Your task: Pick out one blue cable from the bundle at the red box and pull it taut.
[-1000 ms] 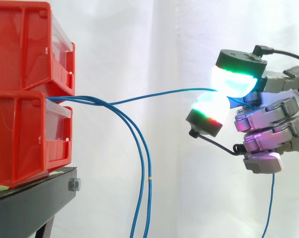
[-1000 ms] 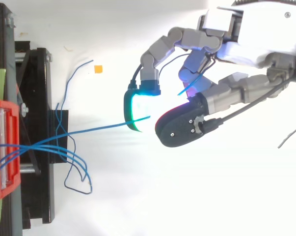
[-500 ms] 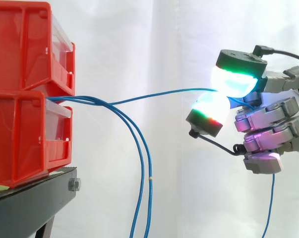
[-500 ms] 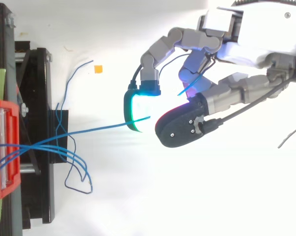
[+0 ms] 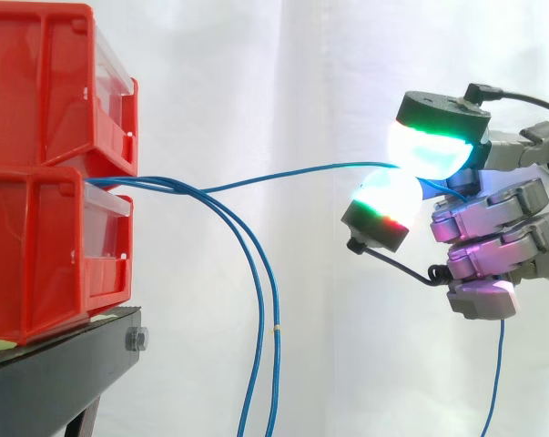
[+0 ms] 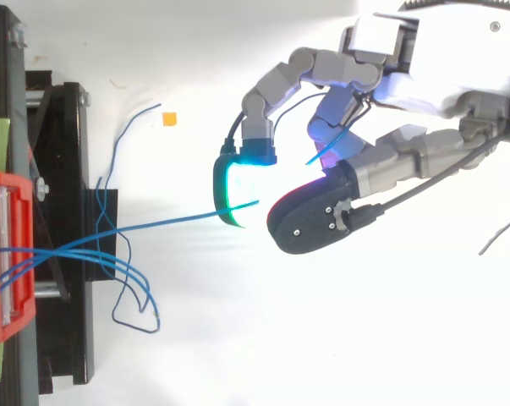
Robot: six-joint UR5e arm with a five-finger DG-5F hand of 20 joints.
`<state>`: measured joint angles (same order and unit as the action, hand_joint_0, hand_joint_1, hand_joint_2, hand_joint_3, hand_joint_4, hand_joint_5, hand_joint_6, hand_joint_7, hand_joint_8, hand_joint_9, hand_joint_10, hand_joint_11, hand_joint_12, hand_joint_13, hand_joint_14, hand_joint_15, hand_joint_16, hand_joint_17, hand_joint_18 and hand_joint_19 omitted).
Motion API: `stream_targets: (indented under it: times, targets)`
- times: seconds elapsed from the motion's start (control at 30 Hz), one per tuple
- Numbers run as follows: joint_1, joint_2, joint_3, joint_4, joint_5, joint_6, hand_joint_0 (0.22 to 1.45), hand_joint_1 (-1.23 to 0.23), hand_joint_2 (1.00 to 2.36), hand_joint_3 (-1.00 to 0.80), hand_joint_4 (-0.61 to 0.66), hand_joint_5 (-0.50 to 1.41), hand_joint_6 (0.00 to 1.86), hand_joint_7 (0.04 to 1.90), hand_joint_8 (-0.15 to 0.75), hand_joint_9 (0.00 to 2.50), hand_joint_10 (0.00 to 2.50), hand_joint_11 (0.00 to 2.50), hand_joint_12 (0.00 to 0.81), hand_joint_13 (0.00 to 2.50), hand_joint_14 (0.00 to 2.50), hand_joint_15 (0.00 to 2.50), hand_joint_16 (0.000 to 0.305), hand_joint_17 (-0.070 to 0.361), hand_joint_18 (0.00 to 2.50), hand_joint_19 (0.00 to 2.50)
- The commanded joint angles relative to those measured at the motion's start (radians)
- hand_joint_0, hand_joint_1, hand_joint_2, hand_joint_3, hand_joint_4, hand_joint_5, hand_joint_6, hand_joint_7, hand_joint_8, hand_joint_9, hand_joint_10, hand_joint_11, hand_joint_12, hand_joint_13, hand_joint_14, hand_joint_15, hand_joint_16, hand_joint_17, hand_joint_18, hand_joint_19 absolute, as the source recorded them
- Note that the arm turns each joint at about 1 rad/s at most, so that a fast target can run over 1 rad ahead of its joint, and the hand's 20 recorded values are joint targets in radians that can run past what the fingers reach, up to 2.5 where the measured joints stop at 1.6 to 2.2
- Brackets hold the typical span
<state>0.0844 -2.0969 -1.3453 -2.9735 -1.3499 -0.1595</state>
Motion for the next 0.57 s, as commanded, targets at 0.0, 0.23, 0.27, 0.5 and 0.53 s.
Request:
stream_targets:
  times: [0.0, 0.23, 0.27, 0.5, 0.53]
  targets:
    - [0.0, 0.0, 0.0, -0.001, 0.0, 0.0, 0.71, -0.77, 1.02, -0.17, -0.14, -0.15, 0.98, 1.03, 0.203, 1.18, 1.77, 1.12, 0.278, 1.16, 1.52, 1.16, 0.044, 0.099, 0.91, 1.09]
    - [0.0, 0.0, 0.0, -0.001, 0.0, 0.0, 0.71, -0.77, 1.02, -0.18, -0.14, -0.15, 0.98, 1.03, 0.204, 1.18, 1.76, 1.14, 0.276, 1.16, 1.52, 1.16, 0.044, 0.099, 0.9, 1.09]
    - [0.0, 0.0, 0.0, 0.001, 0.0, 0.0, 0.71, -0.77, 1.02, -0.17, -0.14, -0.15, 0.98, 1.03, 0.203, 1.18, 1.76, 1.14, 0.281, 1.16, 1.52, 1.15, 0.044, 0.099, 0.9, 1.09]
    - [0.0, 0.0, 0.0, 0.001, 0.0, 0.0, 0.71, -0.77, 1.02, -0.18, -0.14, -0.15, 0.98, 1.03, 0.202, 1.18, 1.77, 1.12, 0.28, 1.16, 1.52, 1.17, 0.044, 0.099, 0.9, 1.09]
    - [0.0, 0.0, 0.0, 0.001, 0.0, 0.0, 0.71, -0.77, 1.02, -0.18, -0.14, -0.15, 0.98, 1.03, 0.204, 1.18, 1.77, 1.13, 0.277, 1.16, 1.52, 1.15, 0.044, 0.099, 0.9, 1.09]
